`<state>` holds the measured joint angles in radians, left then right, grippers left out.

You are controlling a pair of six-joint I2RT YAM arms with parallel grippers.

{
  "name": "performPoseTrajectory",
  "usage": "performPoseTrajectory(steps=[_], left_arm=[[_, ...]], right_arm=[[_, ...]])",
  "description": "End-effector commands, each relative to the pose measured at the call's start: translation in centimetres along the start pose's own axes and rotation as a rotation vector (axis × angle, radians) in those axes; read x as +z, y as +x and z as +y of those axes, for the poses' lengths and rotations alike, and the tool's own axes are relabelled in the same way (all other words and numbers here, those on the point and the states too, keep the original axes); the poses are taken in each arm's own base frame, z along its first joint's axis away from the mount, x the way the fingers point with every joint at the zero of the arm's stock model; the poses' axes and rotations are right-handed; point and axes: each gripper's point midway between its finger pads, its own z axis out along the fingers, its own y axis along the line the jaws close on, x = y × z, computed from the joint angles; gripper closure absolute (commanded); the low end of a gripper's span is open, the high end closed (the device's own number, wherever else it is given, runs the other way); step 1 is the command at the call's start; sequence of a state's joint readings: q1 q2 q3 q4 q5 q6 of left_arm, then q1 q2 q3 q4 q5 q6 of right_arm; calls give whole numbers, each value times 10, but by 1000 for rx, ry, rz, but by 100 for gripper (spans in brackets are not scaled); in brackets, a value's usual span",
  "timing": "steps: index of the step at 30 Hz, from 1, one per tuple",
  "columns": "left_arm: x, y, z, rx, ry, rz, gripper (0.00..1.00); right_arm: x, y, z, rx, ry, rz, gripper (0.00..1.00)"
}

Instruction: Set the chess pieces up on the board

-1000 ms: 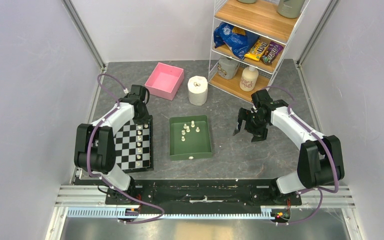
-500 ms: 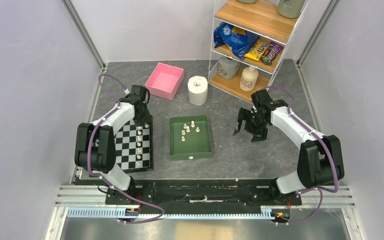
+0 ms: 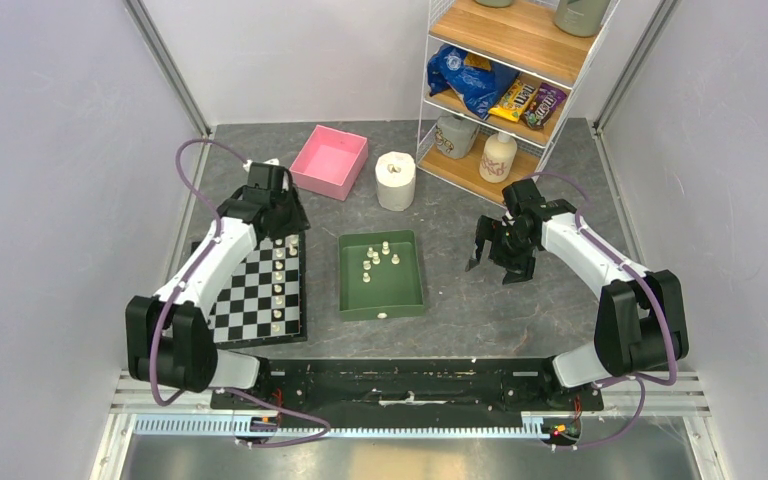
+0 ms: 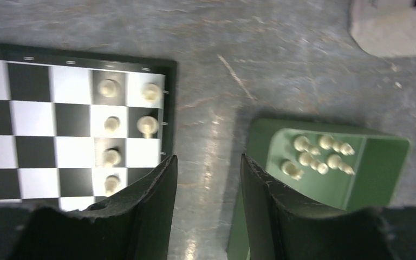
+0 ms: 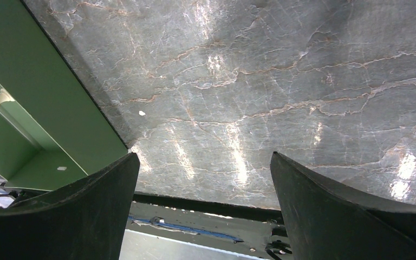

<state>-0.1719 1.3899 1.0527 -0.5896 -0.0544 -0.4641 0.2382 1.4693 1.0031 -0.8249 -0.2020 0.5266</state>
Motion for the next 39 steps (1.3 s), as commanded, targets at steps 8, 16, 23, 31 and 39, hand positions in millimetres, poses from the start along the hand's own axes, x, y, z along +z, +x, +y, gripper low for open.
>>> performPoseTrajectory(steps=[8, 16, 23, 31, 39], left_arm=[[-15, 65, -126, 185, 242, 77, 49], [5, 107, -152, 277, 237, 184, 52], [11, 116, -141, 303, 129, 203, 52], [14, 93, -154, 329, 138, 123, 51], [26, 72, -159, 339, 94, 101, 53]], right_arm=[[-8, -7, 5, -9, -26, -42, 1], [-9, -3, 3, -9, -26, -45, 1], [-9, -3, 3, -8, -27, -43, 1], [-9, -5, 5, -11, -29, -44, 1], [-10, -5, 3, -13, -22, -46, 1]])
